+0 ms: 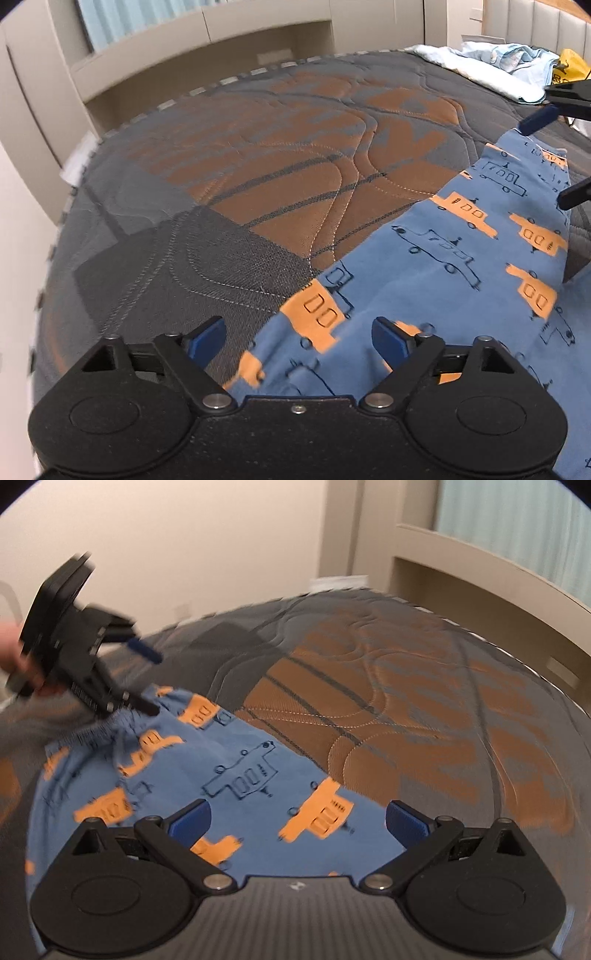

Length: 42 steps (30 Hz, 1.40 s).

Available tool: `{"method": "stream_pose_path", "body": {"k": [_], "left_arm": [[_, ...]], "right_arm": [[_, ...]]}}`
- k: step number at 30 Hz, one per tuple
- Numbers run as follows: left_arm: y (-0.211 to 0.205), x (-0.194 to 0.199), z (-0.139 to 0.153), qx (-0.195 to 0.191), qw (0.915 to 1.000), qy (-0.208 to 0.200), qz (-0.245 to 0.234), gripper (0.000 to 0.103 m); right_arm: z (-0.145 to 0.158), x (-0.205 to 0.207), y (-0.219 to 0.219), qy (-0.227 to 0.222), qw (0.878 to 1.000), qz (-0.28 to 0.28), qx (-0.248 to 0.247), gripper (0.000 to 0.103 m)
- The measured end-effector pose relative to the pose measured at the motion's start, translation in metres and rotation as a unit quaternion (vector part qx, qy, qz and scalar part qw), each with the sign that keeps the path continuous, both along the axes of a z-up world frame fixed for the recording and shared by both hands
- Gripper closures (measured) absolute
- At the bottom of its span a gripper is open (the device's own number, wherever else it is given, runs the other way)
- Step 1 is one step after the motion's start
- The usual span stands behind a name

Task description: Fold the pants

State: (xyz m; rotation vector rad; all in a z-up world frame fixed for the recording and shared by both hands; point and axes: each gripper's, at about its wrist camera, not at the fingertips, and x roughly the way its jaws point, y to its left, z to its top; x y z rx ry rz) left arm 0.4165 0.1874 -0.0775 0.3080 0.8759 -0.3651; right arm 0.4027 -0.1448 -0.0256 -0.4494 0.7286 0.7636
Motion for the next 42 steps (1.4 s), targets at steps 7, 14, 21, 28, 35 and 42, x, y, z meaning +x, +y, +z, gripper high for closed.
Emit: {"method": "stream_pose_path", "body": {"k": [7,14,21,28,35,42], "left_arm": [[0.017,0.057,-0.021,-0.044,0.9949,0.081,-0.04,0.067],[0.024,0.076,-0.031,-0.073,0.9839,0.138,-0.086,0.086],[0.027,0.083,-0.039,-0.086,0.9759,0.169,-0.108,0.09],[0.021,0.09,-0.043,-0.073,0.9734,0.184,-0.116,0.093],[0.013,0.092,-0.042,-0.059,0.9713,0.19,-0.13,0.099],[0.011,0.084,-0.032,-0.03,0.9749,0.165,-0.146,0.103]], "right_arm": [[-0.016,0.078,0.015,0.082,0.992,0.097,-0.011,0.016],[-0.046,0.143,0.02,0.184,0.968,0.166,-0.049,0.043],[-0.059,0.175,0.019,0.232,0.952,0.193,-0.061,0.053],[-0.065,0.175,0.019,0.24,0.94,0.225,-0.091,0.062],[-0.064,0.17,0.024,0.253,0.927,0.254,-0.108,0.102],[-0.048,0.171,0.012,0.245,0.936,0.239,-0.08,0.102]]}}
